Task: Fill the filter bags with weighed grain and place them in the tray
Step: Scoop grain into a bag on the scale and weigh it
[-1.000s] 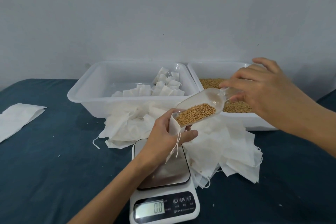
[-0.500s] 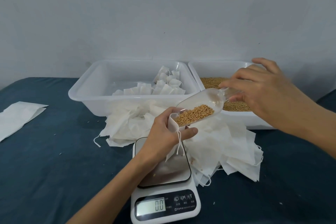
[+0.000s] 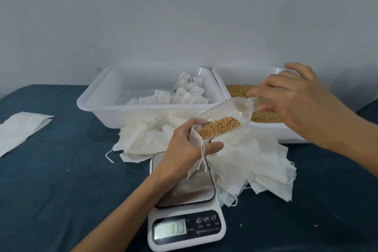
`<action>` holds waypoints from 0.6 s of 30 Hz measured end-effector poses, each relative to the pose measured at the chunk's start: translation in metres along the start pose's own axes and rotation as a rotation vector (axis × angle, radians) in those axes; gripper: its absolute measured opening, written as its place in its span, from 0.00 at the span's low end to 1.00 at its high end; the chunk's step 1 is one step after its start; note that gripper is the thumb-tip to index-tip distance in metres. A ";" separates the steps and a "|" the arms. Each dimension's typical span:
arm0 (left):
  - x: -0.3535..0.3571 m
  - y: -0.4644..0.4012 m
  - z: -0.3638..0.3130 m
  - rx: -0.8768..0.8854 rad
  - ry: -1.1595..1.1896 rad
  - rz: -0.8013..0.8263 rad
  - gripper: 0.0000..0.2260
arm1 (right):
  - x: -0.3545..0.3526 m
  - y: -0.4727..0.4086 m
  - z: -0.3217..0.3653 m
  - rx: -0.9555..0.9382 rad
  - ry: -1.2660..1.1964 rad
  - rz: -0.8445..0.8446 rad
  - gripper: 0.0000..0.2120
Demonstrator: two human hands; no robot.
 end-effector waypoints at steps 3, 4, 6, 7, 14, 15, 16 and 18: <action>0.000 0.001 -0.001 0.006 -0.012 -0.003 0.20 | 0.000 0.001 0.000 -0.009 0.001 -0.009 0.12; -0.001 0.001 -0.001 0.009 -0.023 -0.005 0.20 | 0.000 0.001 0.000 -0.009 -0.001 -0.012 0.12; -0.001 0.000 -0.002 0.016 -0.039 -0.006 0.20 | 0.000 0.001 0.000 -0.009 -0.006 -0.020 0.12; -0.002 0.000 -0.003 0.016 -0.044 -0.005 0.21 | 0.000 0.001 0.000 -0.010 -0.008 -0.023 0.12; -0.002 0.000 -0.002 0.023 -0.041 -0.010 0.21 | 0.003 0.001 -0.002 -0.020 -0.003 -0.036 0.13; -0.002 0.000 -0.002 0.031 -0.040 -0.008 0.21 | 0.003 0.002 -0.002 -0.019 -0.004 -0.037 0.13; -0.002 0.000 -0.003 0.037 -0.036 -0.007 0.21 | 0.003 0.002 -0.002 -0.020 -0.005 -0.038 0.13; -0.002 0.000 -0.004 0.044 -0.024 -0.003 0.21 | 0.002 0.002 -0.002 -0.025 -0.004 -0.040 0.13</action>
Point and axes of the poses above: each hand's wrist, its own y-axis away from the middle knuckle, its own x-axis out of the palm, z = x × y, the point moved 3 cm from there along -y, towards the middle knuckle, and after that the axes turned 4 degrees about -z, right-handed, at the moved point
